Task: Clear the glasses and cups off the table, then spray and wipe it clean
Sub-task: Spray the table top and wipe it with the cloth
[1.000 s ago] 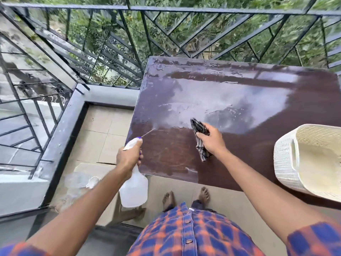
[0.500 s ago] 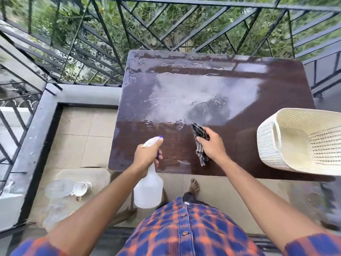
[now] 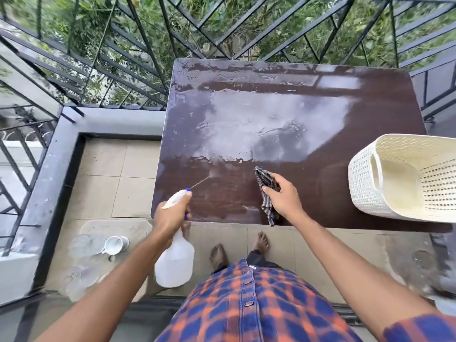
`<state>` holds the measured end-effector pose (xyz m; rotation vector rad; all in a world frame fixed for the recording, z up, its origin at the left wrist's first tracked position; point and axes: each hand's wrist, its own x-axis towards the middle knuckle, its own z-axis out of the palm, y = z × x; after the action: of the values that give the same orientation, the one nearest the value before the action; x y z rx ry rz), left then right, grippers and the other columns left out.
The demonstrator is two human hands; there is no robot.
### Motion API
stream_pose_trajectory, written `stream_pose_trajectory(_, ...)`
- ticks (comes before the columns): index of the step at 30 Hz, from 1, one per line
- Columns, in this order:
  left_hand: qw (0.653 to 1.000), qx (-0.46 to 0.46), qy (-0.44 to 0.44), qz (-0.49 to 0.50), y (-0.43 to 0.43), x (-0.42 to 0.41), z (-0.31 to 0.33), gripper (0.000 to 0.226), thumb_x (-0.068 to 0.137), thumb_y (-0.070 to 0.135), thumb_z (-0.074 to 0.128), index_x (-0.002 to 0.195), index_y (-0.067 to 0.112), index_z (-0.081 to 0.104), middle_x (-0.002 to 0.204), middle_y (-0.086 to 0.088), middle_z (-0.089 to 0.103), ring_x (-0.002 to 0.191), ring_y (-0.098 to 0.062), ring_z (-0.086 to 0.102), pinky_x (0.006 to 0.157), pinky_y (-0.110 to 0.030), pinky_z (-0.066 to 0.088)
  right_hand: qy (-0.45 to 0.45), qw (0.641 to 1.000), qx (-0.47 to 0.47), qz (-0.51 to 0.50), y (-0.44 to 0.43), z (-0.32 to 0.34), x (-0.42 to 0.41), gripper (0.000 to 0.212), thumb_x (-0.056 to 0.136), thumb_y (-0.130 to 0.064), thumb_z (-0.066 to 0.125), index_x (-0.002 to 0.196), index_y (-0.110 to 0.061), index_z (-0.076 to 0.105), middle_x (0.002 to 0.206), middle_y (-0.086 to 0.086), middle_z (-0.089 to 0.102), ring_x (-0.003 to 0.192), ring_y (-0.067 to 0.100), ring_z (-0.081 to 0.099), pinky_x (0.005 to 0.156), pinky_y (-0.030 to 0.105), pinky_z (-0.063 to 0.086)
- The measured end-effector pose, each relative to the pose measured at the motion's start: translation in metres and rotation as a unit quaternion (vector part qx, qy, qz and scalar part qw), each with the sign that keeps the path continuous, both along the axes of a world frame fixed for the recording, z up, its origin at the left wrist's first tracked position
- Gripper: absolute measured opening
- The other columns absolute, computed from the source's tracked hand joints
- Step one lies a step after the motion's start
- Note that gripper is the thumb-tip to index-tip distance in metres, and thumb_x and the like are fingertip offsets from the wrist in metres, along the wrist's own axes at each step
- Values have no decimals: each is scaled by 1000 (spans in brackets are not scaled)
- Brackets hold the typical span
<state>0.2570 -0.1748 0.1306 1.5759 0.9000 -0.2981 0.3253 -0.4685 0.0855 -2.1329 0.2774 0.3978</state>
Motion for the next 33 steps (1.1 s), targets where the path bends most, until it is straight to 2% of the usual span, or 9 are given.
stream_pose_trajectory(3,997,44,-3,56,28,-15,1,33,82,54,66,102,29,76,61,1,54,51,-20,48,55,-33,43,3,1000,0,18,14,0,-1,43,86,-25,68,128,-36,63,117,-14,71,106,13,66,95,37,51)
stream_pose_trajectory(8,994,50,13,99,46,-41,10,21,95,38,67,93,19,74,68,-8,64,51,-19,51,44,-25,39,1,999,4,51,36,3,-1,45,87,-24,68,130,-35,62,121,-13,70,110,13,64,97,36,49)
stream_pose_trajectory(12,986,115,56,105,54,-59,7,49,81,60,65,73,12,69,54,-8,59,43,-22,49,55,-31,44,7,997,13,78,50,5,-1,44,86,-26,68,127,-40,62,114,-15,71,105,12,66,95,37,51)
stream_pose_trajectory(15,986,98,67,118,55,-66,8,48,77,60,66,81,12,74,54,-6,61,44,-22,50,53,-32,47,5,995,12,97,57,5,-3,44,86,-26,69,127,-41,62,112,-17,71,105,10,66,95,35,50)
stream_pose_trajectory(18,987,110,79,85,51,-72,11,39,92,46,65,81,9,73,70,-11,71,41,-18,48,39,-21,43,-1,994,12,112,61,6,-7,44,86,-24,71,127,-40,63,111,-19,71,104,6,66,94,31,50)
stream_pose_trajectory(22,982,148,99,59,43,-80,7,52,87,57,67,66,9,67,56,-7,66,41,-21,54,54,-29,49,3,993,9,121,61,6,-14,44,87,-23,70,127,-38,63,112,-18,71,104,6,66,94,30,50)
stream_pose_trajectory(24,985,125,99,58,38,-81,4,52,85,57,69,65,9,66,54,-7,63,39,-20,53,53,-28,47,7,993,5,117,59,5,-16,44,86,-24,70,127,-40,63,110,-19,72,103,7,66,93,30,50)
stream_pose_trajectory(28,996,50,73,10,23,-74,6,42,94,44,67,79,5,71,70,-12,70,37,-13,49,45,-26,41,5,994,9,104,51,3,-19,46,82,-28,68,126,-42,62,111,-21,72,104,4,67,97,35,51)
stream_pose_trajectory(33,995,41,80,-52,-3,-67,-1,39,82,56,70,71,19,74,55,-1,62,50,-22,51,53,-32,43,-6,997,2,79,36,7,-23,45,86,-24,69,128,-39,62,111,-22,71,103,2,66,96,32,51)
